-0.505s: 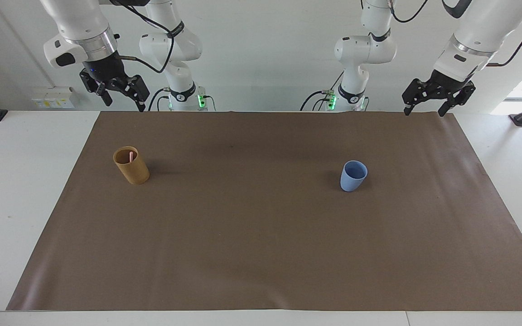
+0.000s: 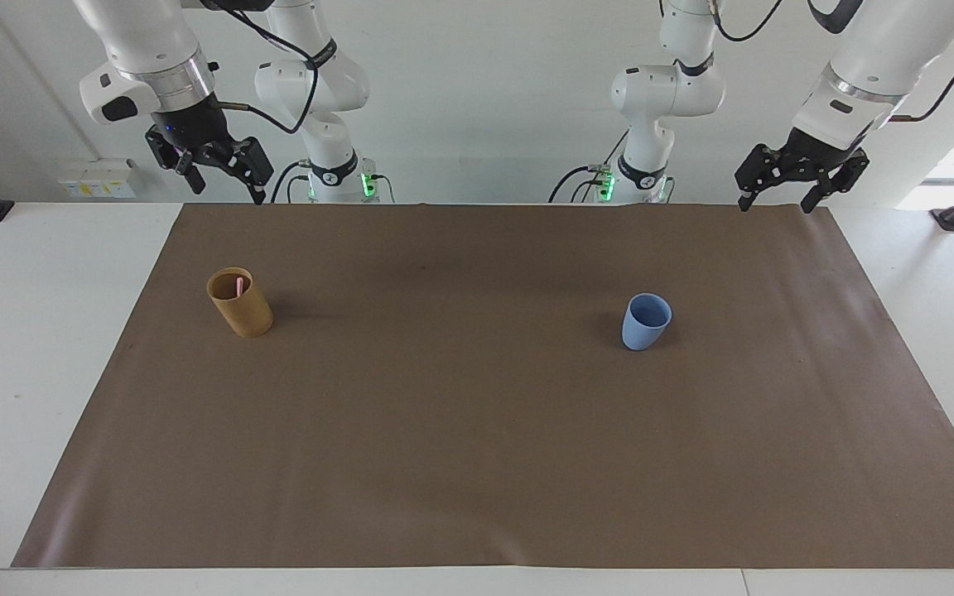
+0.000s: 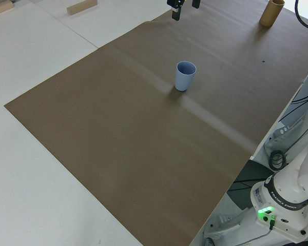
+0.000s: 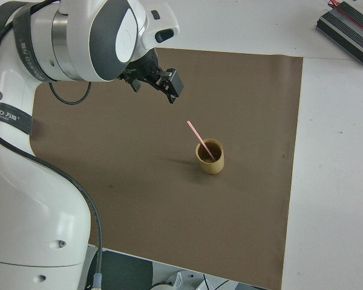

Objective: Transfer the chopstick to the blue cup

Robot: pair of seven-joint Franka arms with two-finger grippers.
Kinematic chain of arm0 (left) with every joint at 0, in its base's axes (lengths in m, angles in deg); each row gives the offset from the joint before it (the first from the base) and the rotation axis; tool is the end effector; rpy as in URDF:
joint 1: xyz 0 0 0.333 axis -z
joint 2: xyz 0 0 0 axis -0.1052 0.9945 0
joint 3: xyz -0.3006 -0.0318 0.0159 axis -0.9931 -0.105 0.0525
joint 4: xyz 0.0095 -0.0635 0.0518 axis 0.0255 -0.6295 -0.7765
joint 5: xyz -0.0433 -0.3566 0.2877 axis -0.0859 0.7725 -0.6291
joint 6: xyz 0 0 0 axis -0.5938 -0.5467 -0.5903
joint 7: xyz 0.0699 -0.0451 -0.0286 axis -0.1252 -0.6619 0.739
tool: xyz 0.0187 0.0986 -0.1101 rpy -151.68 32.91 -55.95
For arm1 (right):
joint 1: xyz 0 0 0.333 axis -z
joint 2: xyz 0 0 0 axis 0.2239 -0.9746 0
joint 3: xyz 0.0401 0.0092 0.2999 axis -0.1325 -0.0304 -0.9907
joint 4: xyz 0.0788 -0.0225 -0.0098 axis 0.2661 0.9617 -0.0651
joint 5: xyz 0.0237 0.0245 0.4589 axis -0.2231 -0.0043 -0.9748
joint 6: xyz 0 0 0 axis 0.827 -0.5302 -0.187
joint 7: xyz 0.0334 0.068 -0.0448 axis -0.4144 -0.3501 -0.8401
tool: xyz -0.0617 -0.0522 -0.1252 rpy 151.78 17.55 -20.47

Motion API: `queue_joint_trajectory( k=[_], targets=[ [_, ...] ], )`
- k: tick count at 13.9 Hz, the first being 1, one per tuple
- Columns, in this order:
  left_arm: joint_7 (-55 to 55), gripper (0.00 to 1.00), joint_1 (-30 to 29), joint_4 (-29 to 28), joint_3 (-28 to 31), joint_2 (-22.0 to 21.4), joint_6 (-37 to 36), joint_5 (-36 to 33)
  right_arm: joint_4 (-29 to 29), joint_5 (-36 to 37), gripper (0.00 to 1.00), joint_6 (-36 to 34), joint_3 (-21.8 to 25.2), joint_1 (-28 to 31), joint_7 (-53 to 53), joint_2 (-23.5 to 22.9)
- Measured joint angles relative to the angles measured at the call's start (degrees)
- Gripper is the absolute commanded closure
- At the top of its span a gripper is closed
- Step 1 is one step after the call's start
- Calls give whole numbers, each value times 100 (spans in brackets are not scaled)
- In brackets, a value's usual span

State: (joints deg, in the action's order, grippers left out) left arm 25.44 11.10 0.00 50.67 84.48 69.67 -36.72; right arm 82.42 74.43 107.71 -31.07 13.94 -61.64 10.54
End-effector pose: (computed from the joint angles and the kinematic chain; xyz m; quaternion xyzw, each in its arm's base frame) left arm 0.5969 -0.0605 0.6035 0.9989 -0.0441 -0.0100 0.0110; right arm 0.5960 0.0140 0.6082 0.9931 -0.1163 -0.0126 0.0076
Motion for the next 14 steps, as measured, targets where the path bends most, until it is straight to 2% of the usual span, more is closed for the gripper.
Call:
queue_joint_trajectory(
  k=[6,9,14],
  targets=[
    [0,0,0,-211,-4,-39,168,8,0,0,0,0,0,0,0,0],
    [0,0,0,-564,-8,-72,414,9,0,0,0,0,0,0,0,0],
    [0,0,0,-1424,-19,-75,1294,12,0,0,0,0,0,1,0,0]
  ],
)
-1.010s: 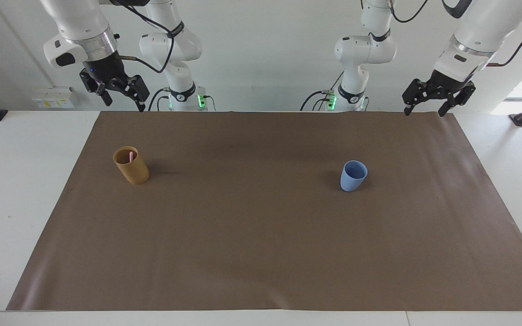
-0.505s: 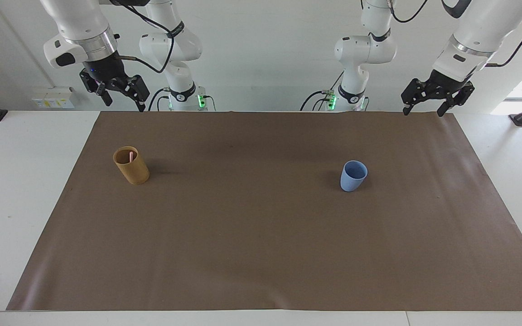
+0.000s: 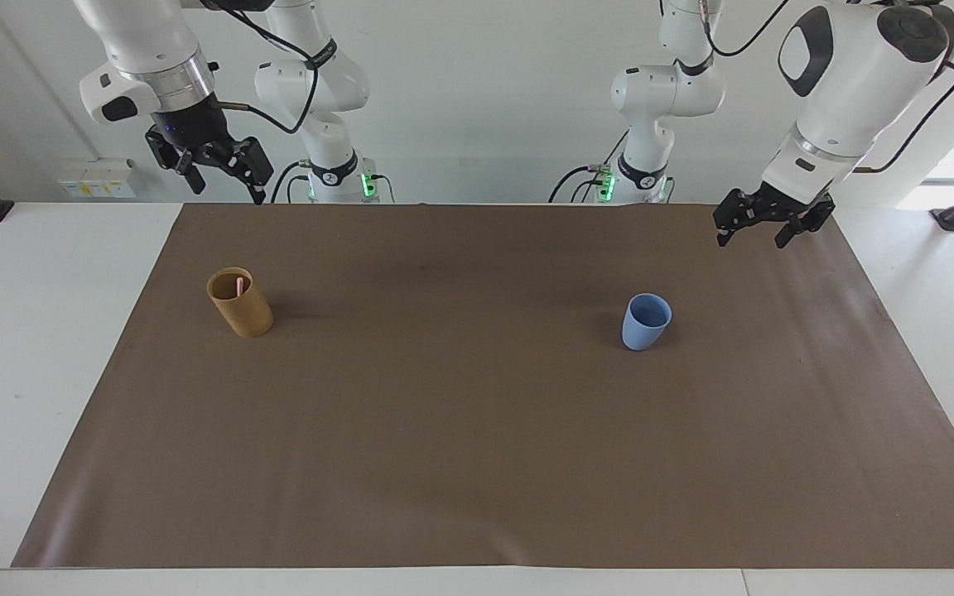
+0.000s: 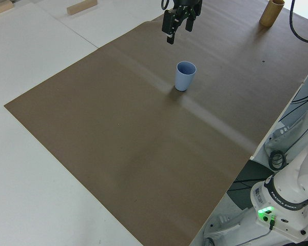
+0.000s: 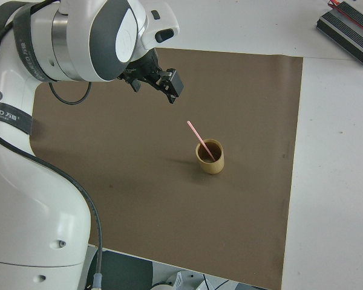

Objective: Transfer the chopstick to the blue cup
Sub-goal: 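Move the left gripper forward to the blue cup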

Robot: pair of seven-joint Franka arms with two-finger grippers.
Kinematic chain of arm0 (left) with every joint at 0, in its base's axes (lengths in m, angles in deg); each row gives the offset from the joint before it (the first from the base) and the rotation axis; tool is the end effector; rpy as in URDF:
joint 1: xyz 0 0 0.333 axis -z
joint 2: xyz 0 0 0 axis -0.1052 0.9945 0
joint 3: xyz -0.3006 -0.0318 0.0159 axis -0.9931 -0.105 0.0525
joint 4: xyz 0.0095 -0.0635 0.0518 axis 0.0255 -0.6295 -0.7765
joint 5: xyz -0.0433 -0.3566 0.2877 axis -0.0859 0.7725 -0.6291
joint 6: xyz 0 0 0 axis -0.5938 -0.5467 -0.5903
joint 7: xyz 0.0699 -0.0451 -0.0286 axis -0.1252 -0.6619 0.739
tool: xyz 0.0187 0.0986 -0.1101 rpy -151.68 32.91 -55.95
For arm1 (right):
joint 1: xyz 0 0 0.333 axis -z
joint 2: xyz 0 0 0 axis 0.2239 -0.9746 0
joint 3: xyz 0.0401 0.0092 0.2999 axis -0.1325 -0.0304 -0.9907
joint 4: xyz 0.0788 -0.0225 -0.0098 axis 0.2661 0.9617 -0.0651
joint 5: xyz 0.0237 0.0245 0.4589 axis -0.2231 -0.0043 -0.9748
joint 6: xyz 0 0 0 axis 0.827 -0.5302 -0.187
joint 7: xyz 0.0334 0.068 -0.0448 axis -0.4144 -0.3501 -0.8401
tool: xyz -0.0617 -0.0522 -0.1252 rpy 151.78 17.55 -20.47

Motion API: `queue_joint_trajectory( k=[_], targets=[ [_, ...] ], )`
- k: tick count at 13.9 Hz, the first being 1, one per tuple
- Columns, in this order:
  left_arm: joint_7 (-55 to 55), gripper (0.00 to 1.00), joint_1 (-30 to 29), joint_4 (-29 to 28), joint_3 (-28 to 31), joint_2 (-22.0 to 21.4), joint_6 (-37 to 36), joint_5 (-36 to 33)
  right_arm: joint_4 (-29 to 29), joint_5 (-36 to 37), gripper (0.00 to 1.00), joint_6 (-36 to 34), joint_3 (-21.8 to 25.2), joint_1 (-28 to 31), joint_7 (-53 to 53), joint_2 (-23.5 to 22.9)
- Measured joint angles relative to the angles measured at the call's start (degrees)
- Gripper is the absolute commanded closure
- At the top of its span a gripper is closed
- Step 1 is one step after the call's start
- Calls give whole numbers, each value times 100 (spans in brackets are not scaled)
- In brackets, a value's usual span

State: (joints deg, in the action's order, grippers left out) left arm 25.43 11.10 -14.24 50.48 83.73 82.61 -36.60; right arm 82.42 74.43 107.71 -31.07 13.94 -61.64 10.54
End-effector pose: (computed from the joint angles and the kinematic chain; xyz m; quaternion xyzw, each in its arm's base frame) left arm 0.6058 -0.0632 0.4965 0.9989 -0.0430 -0.0149 0.0115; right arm 0.5960 0.0140 0.6082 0.9931 -0.1163 -0.0126 0.0076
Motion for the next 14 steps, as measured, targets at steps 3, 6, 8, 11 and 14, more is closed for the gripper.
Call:
queue_joint_trajectory(
  k=[3,6,8,11,14],
  targets=[
    [22,0,0,-423,-32,-1,519,13,0,0,0,0,0,0,0,0],
    [59,0,1,-880,-61,14,1057,59,0,0,0,0,0,0,0,0],
    [74,0,1,-1236,-71,31,1521,72,0,0,0,0,0,0,0,0],
    [203,0,22,-1524,-83,141,1902,188,0,0,0,0,0,0,0,0],
    [780,0,249,-1760,-107,450,2496,218,0,0,0,0,0,0,0,0]
  ],
)
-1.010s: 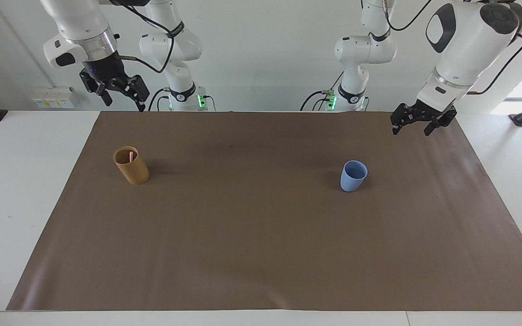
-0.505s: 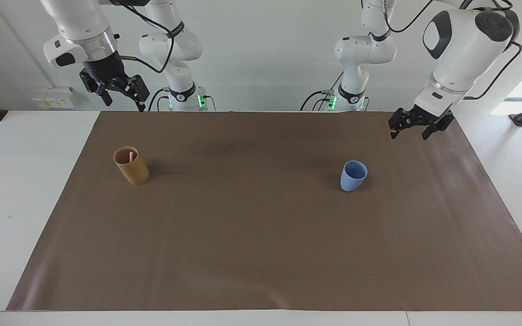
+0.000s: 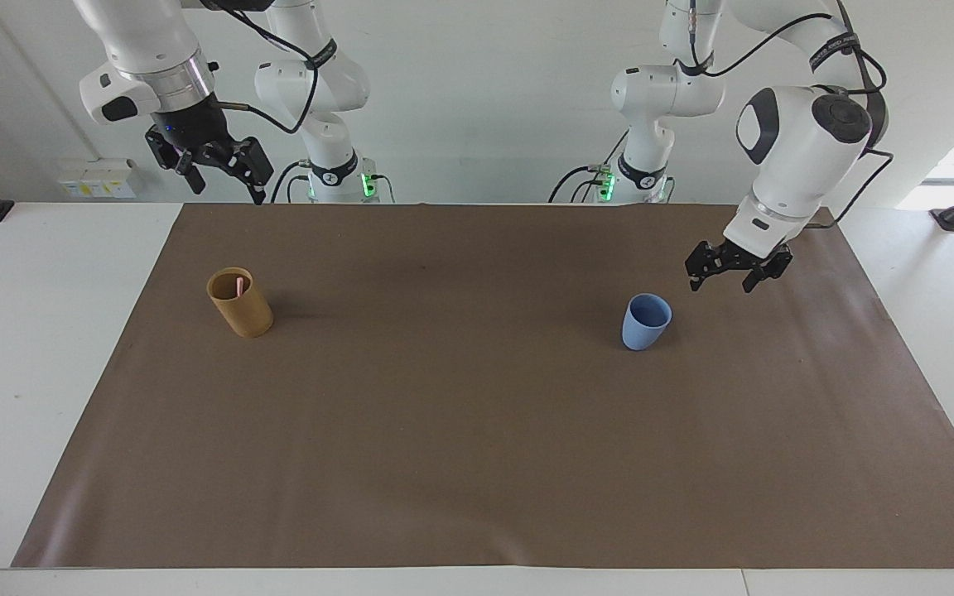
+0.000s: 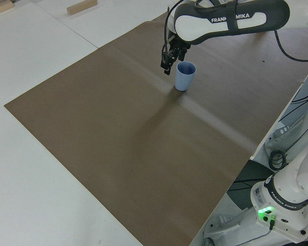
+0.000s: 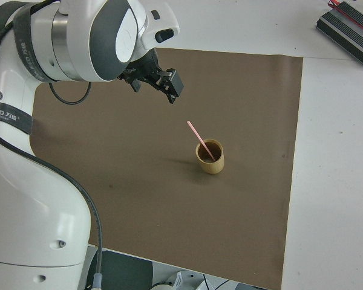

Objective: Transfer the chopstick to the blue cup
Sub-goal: 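Move the left gripper forward to the blue cup, then grasp the blue cup rim with the left gripper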

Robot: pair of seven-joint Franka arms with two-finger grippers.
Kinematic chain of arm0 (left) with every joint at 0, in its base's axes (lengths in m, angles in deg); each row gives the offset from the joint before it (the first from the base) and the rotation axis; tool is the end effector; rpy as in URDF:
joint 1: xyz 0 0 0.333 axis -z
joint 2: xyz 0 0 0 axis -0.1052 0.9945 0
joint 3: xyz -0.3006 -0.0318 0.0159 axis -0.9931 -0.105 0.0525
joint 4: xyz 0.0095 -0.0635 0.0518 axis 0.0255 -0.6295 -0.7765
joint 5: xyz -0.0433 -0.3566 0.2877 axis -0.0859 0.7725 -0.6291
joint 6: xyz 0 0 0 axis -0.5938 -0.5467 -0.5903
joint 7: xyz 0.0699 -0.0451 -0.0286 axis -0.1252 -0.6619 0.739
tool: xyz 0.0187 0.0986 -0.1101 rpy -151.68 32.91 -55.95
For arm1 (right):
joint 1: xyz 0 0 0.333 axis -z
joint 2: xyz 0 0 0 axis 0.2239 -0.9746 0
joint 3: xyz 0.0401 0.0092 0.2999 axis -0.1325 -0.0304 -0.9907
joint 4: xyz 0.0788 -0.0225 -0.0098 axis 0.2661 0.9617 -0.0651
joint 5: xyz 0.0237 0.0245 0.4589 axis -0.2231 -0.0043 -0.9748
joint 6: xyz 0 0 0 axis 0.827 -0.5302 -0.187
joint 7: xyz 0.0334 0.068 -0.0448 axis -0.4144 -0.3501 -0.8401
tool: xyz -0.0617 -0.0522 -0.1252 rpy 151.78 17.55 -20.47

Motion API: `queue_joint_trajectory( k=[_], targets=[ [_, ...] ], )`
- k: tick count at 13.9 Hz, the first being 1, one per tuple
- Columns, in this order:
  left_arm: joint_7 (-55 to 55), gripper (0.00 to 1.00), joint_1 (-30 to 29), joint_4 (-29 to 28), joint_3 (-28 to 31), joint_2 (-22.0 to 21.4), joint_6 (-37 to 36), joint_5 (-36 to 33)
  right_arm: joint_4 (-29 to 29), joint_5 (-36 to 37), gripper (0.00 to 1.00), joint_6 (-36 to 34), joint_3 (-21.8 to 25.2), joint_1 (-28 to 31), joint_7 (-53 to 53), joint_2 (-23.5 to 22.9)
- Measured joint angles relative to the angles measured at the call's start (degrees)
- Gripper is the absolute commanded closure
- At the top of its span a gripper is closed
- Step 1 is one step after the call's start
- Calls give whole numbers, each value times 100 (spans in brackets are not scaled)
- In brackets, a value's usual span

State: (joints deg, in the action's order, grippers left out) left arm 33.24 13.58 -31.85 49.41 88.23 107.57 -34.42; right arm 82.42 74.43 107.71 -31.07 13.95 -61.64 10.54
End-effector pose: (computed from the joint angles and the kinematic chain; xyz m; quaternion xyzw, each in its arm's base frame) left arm 0.6010 -0.1021 0.3211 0.9995 0.0091 0.0064 0.0285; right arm 0.5960 0.0139 0.6082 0.9931 -0.1164 -0.0126 0.0076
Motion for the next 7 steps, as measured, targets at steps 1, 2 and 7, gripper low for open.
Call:
queue_joint_trajectory(
  k=[1,2,7],
  targets=[
    [98,0,61,-71,-7,68,126,0,0,0,0,0,0,0,0,0],
    [145,0,110,-143,-7,113,202,0,0,0,0,0,0,0,0,0],
    [203,19,231,-646,-15,214,757,1,0,0,0,0,0,0,0,0]
  ],
)
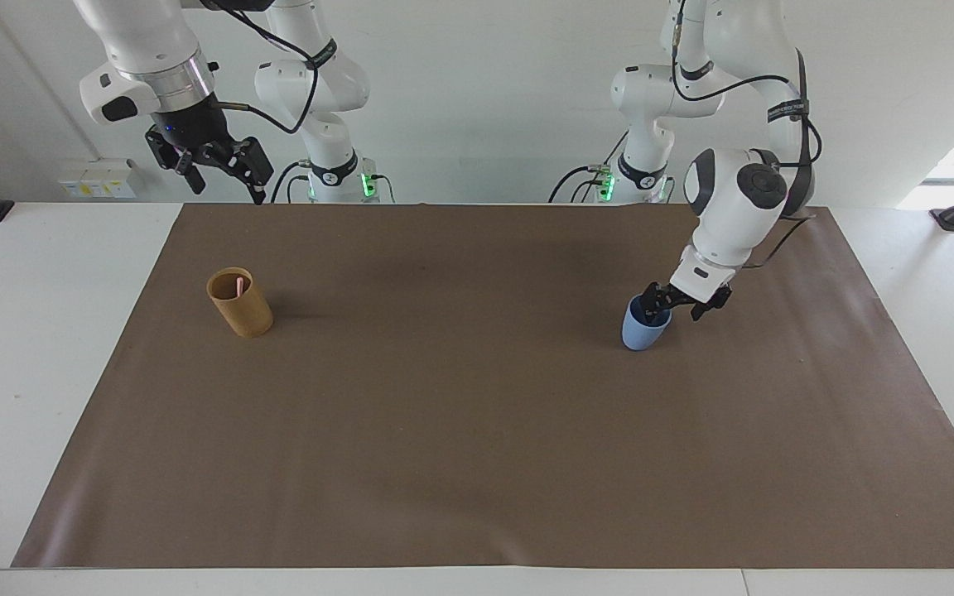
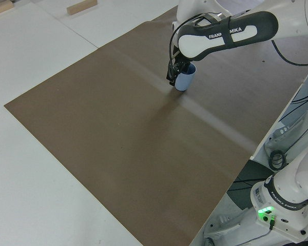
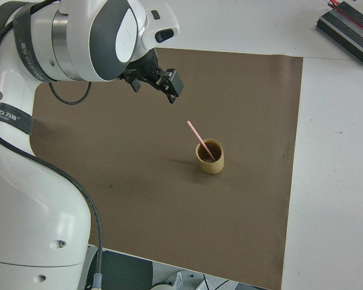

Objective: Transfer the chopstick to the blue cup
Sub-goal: 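Grasp the blue cup rim with the left gripper, then carry the blue cup toward the table center with the left gripper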

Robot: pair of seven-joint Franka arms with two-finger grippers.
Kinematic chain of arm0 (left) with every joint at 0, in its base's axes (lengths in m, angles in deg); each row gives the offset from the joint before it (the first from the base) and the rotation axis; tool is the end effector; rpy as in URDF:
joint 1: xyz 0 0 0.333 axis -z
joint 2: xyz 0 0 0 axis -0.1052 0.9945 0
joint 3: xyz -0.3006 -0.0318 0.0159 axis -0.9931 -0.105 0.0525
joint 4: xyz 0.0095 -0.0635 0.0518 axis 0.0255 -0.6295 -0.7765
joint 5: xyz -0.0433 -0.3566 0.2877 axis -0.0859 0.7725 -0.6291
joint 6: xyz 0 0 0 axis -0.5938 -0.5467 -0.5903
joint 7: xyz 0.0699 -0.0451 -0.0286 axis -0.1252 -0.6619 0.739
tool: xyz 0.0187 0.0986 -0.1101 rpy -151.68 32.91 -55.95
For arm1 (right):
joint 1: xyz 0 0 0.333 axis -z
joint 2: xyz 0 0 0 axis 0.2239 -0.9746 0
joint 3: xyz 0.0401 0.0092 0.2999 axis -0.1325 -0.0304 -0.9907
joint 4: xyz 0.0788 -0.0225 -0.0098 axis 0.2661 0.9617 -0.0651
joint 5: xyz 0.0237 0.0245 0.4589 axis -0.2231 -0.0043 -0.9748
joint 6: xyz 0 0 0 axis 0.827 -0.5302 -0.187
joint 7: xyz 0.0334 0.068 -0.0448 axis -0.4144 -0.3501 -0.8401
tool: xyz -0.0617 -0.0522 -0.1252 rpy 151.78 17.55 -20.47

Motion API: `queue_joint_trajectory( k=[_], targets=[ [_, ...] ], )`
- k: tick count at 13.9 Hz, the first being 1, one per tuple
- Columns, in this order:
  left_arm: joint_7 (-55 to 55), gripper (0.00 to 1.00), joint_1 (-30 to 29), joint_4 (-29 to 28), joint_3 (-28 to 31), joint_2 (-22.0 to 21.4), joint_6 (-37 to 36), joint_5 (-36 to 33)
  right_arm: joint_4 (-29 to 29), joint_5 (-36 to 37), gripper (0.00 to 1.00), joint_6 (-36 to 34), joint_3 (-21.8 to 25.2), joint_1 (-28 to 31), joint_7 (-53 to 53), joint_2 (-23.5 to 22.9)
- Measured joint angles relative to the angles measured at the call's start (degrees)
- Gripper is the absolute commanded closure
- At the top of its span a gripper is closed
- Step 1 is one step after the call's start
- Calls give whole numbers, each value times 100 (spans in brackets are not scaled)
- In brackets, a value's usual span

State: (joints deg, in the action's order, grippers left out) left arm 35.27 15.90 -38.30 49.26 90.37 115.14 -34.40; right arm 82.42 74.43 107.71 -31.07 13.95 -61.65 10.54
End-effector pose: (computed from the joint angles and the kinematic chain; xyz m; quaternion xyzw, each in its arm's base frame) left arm 0.5757 -0.1225 0.2537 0.9996 0.0090 -0.0031 0.0252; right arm 0.5960 0.0139 0.6082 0.9931 -0.1163 -0.0126 0.0076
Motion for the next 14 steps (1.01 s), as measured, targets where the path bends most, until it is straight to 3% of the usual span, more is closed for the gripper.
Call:
queue_joint_trajectory(
  k=[1,2,7,10,14],
  targets=[
    [1,73,15,-31,2,22,65,0,0,0,0,0,0,0,0,0],
    [0,100,20,-34,2,36,86,0,0,0,0,0,0,0,0,0],
    [-15,100,37,140,0,59,100,0,0,0,0,0,0,4,0,0],
    [-31,100,44,600,-7,105,-78,-93,1,0,0,0,0,4,0,0],
    [17,100,280,1559,-20,163,-792,-716,2,0,0,0,0,4,0,0]
  ],
)
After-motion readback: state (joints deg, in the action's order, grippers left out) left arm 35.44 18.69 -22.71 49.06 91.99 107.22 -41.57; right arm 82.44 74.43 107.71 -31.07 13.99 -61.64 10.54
